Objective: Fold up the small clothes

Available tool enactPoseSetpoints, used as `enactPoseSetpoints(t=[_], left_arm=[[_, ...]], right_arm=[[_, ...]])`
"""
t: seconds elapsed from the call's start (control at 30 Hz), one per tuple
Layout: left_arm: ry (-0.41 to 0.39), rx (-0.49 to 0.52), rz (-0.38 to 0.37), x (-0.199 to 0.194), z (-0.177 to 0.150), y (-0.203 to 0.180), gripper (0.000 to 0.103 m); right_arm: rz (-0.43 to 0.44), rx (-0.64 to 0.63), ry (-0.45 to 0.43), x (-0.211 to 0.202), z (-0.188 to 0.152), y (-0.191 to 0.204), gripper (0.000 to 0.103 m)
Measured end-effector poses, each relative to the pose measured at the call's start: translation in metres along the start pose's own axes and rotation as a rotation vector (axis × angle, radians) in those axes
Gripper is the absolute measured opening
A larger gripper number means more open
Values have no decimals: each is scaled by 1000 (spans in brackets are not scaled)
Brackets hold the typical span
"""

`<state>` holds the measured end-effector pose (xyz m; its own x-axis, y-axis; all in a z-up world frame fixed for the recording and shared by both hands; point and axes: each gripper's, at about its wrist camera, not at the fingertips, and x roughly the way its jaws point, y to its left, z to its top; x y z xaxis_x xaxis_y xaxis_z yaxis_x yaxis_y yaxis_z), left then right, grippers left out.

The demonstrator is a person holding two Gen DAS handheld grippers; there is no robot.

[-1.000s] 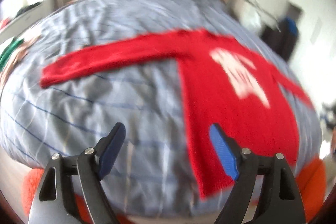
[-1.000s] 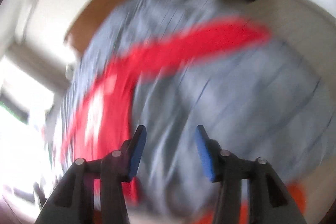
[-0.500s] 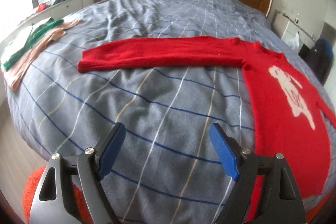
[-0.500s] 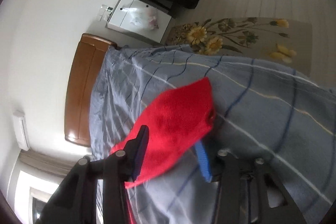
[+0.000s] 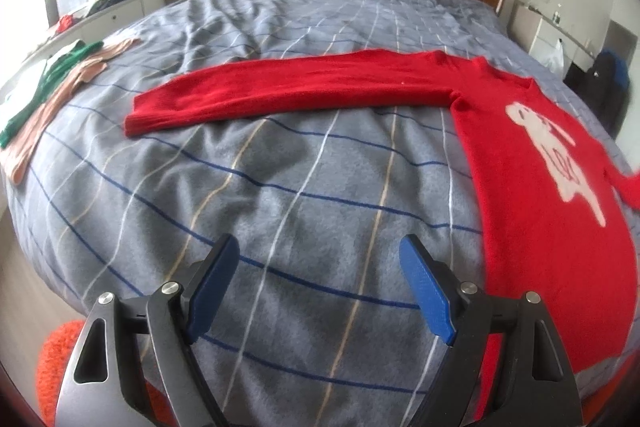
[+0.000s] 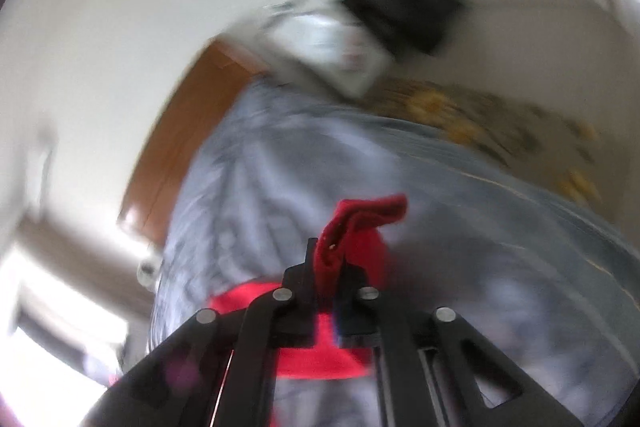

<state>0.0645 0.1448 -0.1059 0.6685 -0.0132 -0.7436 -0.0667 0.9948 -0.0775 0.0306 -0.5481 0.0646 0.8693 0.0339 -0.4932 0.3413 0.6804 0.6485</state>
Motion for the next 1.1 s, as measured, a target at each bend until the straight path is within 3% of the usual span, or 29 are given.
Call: enactPoseSetpoints(t=[0.07,0.2,0.37,0.43,0.47,0.5,0.53,0.6,0.7,0.83,0.93,1.0,1.1], left_arm=[[7,-15,-5,1,1,3,84],[21,-63,-18,2,1,13,84],[33,-101,-19,3,0,20,84],[35,-98,-20,3,0,19,84],[36,-94,-17,3,0,20,84],[38,-91,-14,4,-1,19,84],[40,-87,-12,4,-1,19,85],[43,-83,-11,4,-2,17,86],[46,-74,-7,6,-2,14,88],[47,-58,0,7,-3,9,88],[46,-53,-4,4,-4,8,88],[44,-53,-11,3,-4,9,88],[43,-46,-1,2,-6,7,92]], right_arm=[[85,-139,46,16,-8,68,4],[203,-356,174,68,-61,187,4],[196,-526,328,149,-163,262,4],[144,-603,380,177,-210,271,14],[137,-620,424,187,-229,270,25],[136,-626,493,200,-252,266,57],[157,-613,547,209,-271,260,70],[205,-608,607,207,-299,254,70],[301,-630,641,185,-315,247,70],[389,-601,629,147,-289,217,76],[324,-531,589,122,-257,167,79],[216,-478,571,104,-238,114,79],[122,-422,529,73,-223,56,79]])
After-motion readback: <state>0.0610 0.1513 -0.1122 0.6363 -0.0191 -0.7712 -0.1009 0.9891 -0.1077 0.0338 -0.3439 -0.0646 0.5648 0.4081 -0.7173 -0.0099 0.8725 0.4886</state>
